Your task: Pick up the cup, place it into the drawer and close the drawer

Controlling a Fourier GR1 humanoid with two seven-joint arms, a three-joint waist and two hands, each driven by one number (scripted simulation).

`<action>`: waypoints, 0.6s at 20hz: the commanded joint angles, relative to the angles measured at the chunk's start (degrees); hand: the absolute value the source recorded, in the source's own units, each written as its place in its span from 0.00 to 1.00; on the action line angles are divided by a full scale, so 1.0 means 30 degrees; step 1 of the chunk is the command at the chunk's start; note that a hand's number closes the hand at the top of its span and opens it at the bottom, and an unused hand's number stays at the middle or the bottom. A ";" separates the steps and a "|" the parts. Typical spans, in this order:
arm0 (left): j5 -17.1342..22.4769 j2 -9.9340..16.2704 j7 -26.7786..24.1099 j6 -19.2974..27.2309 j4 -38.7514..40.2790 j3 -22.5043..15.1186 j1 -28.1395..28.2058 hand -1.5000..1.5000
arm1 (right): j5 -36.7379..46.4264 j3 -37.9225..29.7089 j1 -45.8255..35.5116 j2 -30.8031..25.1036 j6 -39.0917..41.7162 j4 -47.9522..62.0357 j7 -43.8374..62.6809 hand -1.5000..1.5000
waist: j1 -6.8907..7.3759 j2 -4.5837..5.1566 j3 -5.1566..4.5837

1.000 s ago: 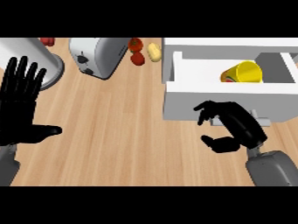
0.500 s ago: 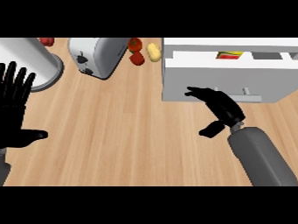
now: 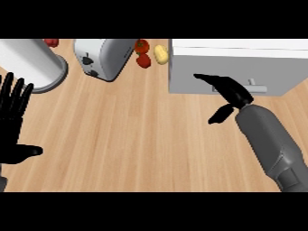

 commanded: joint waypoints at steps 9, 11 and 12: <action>-0.0499 -0.0270 -0.0281 -0.1284 0.0902 0.0239 -0.0483 0.00 | 0.0068 -0.1552 -0.3790 -0.2155 0.0545 0.6141 -0.1689 0.00 | 0.0781 0.0656 0.0132; -0.1253 -0.0791 -0.0771 -0.1193 0.1202 -0.0337 -0.0166 0.00 | -0.0078 -0.1769 -0.4093 -0.2682 0.0774 0.6214 -0.2044 0.00 | 0.0738 0.0651 0.0126; -0.0940 -0.0358 -0.0928 -0.1738 0.1196 0.0131 0.0107 0.00 | -0.0107 -0.1866 -0.4617 -0.2654 0.0900 0.6367 -0.1475 0.00 | 0.1084 0.0717 0.0125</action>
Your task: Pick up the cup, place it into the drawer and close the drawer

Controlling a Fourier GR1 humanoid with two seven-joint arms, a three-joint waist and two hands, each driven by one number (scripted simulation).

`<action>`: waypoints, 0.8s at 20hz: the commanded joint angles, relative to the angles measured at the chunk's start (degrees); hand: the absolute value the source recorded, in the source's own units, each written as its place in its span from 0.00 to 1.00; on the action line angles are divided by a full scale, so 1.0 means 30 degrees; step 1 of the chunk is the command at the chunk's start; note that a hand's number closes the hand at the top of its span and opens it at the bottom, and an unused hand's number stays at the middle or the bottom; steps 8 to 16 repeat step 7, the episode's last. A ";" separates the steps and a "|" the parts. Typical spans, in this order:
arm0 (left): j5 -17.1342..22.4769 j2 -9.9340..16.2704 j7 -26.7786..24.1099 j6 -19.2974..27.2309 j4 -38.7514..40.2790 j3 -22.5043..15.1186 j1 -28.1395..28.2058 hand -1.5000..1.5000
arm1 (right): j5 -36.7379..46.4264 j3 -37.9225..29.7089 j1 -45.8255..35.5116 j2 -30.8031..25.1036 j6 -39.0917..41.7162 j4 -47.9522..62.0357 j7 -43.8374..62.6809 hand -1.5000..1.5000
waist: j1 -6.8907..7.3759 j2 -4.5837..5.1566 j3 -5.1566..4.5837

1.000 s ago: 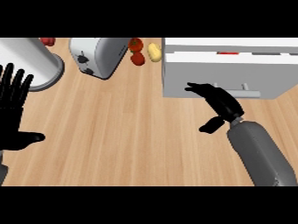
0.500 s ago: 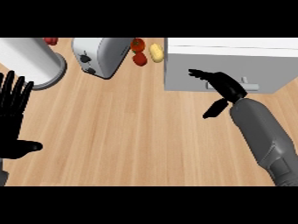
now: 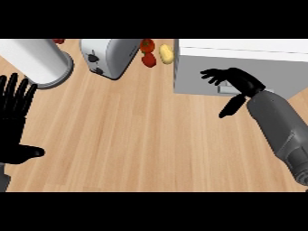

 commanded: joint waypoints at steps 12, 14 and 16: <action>-0.0576 -0.0444 0.0028 0.0263 0.0333 -0.0179 -0.0507 0.00 | 0.0000 -0.0887 -0.1302 -0.1498 -0.0874 0.2018 0.0985 0.00 | 0.0383 0.0670 0.0199; -0.0576 -0.0444 0.0028 0.0263 0.0333 -0.0179 -0.0507 0.00 | 0.0000 -0.0887 -0.1302 -0.1498 -0.0874 0.2018 0.0985 0.00 | 0.0383 0.0670 0.0199; -0.0576 -0.0444 0.0028 0.0263 0.0333 -0.0179 -0.0507 0.00 | 0.0000 -0.0887 -0.1302 -0.1498 -0.0874 0.2018 0.0985 0.00 | 0.0383 0.0670 0.0199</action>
